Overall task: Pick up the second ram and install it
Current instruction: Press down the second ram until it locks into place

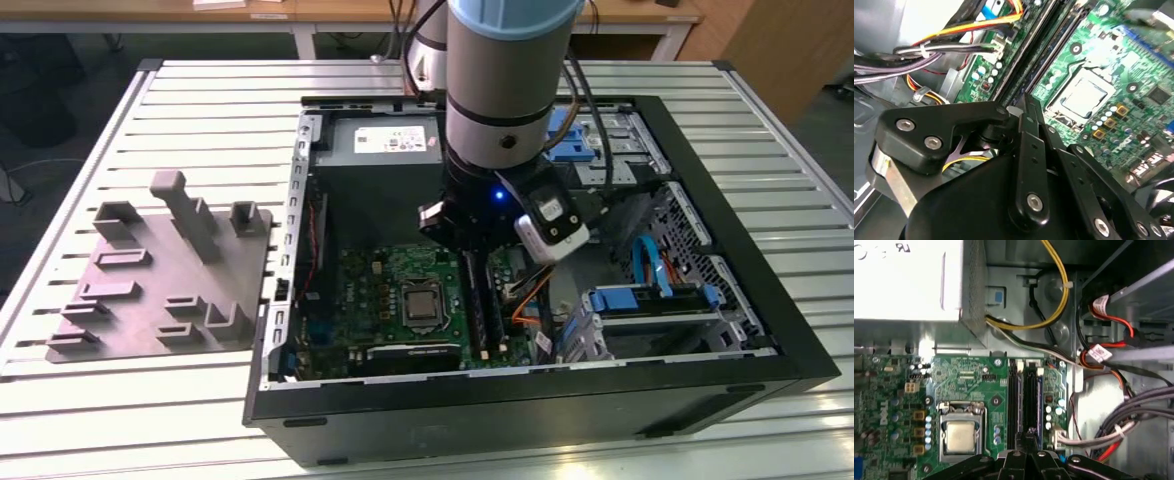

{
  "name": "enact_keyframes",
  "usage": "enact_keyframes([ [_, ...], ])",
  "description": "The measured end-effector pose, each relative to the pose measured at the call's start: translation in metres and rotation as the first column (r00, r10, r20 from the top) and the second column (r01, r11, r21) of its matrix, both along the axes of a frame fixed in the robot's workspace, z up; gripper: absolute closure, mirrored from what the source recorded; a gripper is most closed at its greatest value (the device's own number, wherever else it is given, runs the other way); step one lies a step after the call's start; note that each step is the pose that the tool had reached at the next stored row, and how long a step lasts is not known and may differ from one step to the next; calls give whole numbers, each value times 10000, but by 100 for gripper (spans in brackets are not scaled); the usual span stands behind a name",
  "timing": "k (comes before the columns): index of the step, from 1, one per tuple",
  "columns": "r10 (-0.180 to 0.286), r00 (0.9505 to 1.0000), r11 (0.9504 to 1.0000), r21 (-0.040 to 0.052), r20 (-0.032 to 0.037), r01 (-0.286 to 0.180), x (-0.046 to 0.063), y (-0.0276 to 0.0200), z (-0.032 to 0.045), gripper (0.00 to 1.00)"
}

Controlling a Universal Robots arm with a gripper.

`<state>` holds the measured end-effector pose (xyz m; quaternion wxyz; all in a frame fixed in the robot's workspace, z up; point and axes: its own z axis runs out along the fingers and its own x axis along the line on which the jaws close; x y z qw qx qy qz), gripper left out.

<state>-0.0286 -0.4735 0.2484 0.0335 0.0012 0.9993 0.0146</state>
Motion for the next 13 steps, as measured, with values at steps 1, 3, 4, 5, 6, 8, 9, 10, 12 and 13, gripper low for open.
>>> enact_keyframes([
  [1,0,10000,10000,-1,0,0,0,36,-18,89],
  [3,2,10000,10000,2,1,-2,0,107,-59,89],
  [4,4,10000,10000,0,0,-4,0,135,-76,89],
  [5,6,10000,10000,0,1,-6,0,166,-96,89],
  [6,9,10000,10000,1,0,-9,0,191,-114,89],
  [8,12,10000,10000,2,1,-12,0,221,-149,89],
  [9,14,10000,10000,1,1,-14,0,243,-186,89],
  [10,16,10000,10000,1,1,-16,0,252,-205,89],
  [12,18,10000,10000,1,0,-18,0,269,-241,89],
  [13,19,10000,10000,0,0,-19,0,277,-258,89],
])
